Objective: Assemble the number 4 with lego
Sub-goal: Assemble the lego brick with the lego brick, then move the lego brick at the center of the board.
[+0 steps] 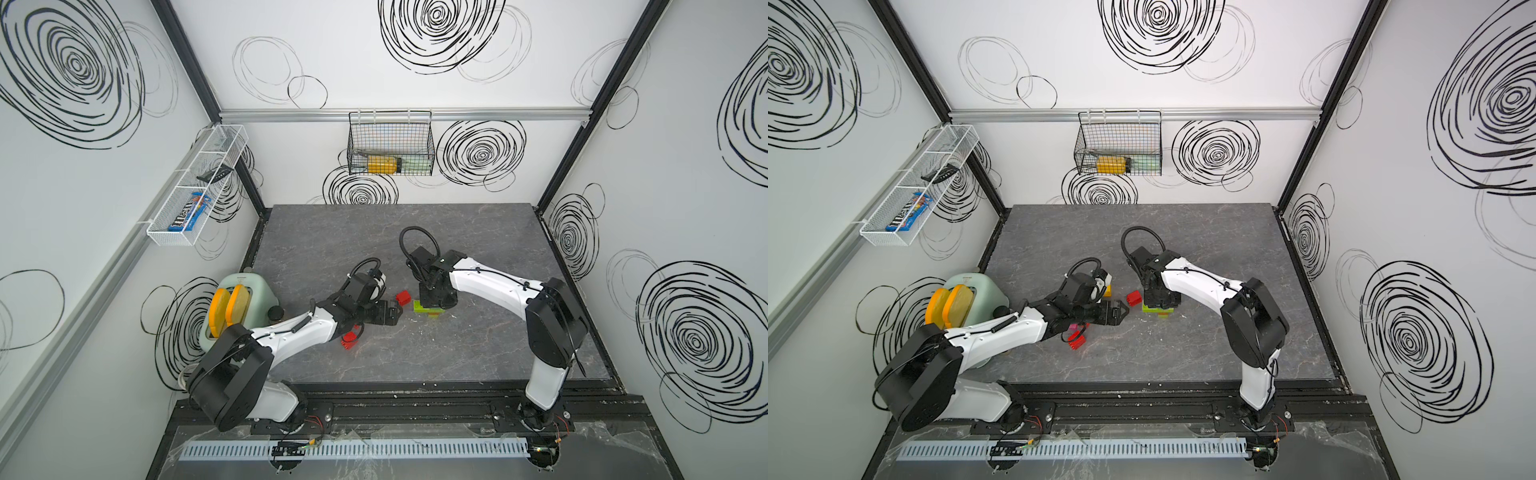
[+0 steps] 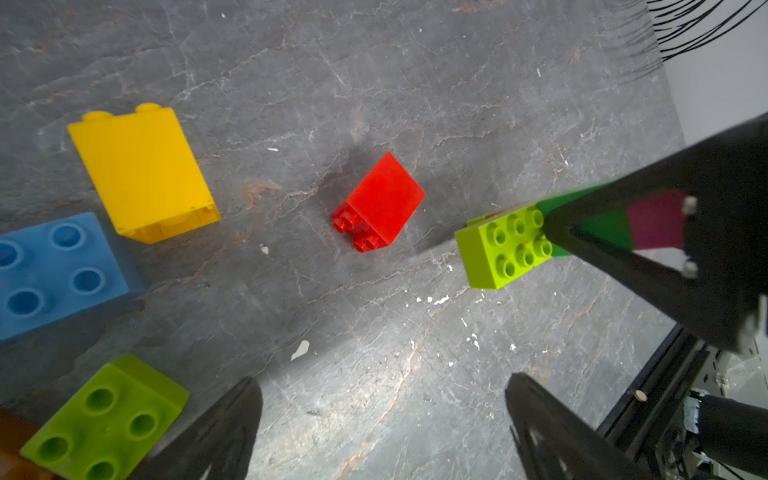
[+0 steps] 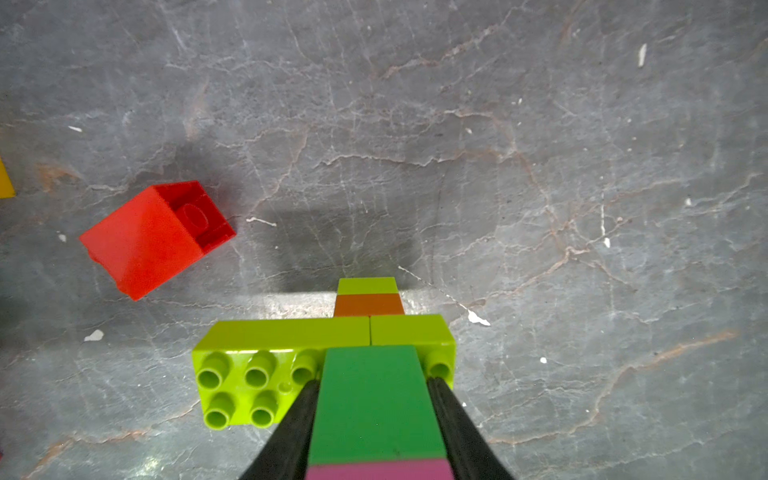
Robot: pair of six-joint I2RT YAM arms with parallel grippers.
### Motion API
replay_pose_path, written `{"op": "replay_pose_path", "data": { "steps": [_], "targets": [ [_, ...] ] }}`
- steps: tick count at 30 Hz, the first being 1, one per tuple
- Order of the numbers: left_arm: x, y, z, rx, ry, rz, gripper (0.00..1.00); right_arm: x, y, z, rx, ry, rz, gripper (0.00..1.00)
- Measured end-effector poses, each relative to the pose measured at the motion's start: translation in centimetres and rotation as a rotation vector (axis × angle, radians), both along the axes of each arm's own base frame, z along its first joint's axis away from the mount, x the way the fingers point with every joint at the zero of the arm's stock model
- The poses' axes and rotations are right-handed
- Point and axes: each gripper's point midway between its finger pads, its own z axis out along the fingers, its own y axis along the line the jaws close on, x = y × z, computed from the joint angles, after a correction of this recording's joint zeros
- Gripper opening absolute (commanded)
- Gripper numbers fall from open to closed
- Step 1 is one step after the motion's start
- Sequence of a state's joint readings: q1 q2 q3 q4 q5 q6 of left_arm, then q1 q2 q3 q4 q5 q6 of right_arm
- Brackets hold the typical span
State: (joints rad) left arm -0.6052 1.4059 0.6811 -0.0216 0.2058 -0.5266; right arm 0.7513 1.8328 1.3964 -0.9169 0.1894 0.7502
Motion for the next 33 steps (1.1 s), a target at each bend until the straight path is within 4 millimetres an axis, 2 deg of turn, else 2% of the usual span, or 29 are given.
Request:
{"op": "replay_pose_path", "data": {
  "steps": [8,12,16,17,19,22,25,27,29,33],
  "targets": [
    [0.1,0.2,0.0,-0.002,0.001,0.005,0.96,0.2,-0.4,0.2,0.004,0.004,0.001,0.57],
    [0.3,0.5,0.1,-0.005,0.009,0.014,0.96,0.6,-0.2,1.4,0.025,-0.023,0.01,0.65],
    [0.4,1.7,0.9,0.0,0.002,0.045,0.96,1.1,-0.1,4.5,0.089,-0.098,0.023,0.71],
    [0.5,2.1,1.3,0.004,-0.006,0.058,0.96,1.2,0.0,5.4,0.111,-0.118,0.025,0.76],
    [0.8,3.3,2.1,0.021,-0.025,0.096,0.96,1.5,-0.1,7.4,0.157,-0.166,0.021,0.99],
    [1.7,6.1,3.4,0.046,-0.055,0.202,0.96,2.4,-0.2,10.4,0.223,-0.274,0.026,0.98],
    [2.3,9.6,3.9,0.042,-0.066,0.338,0.96,2.7,-0.8,12.3,0.275,-0.385,0.034,0.98],
    [1.7,11.5,3.4,0.037,-0.046,0.406,0.96,2.6,-1.3,12.9,0.295,-0.448,0.043,0.98],
    [0.3,12.8,2.0,0.044,0.001,0.457,0.96,2.4,-2.0,13.2,0.31,-0.507,0.041,0.98],
    [-2.9,12.6,-0.8,0.043,0.116,0.462,0.96,2.3,-3.4,13.9,0.327,-0.608,0.023,0.98]
  ]
}}
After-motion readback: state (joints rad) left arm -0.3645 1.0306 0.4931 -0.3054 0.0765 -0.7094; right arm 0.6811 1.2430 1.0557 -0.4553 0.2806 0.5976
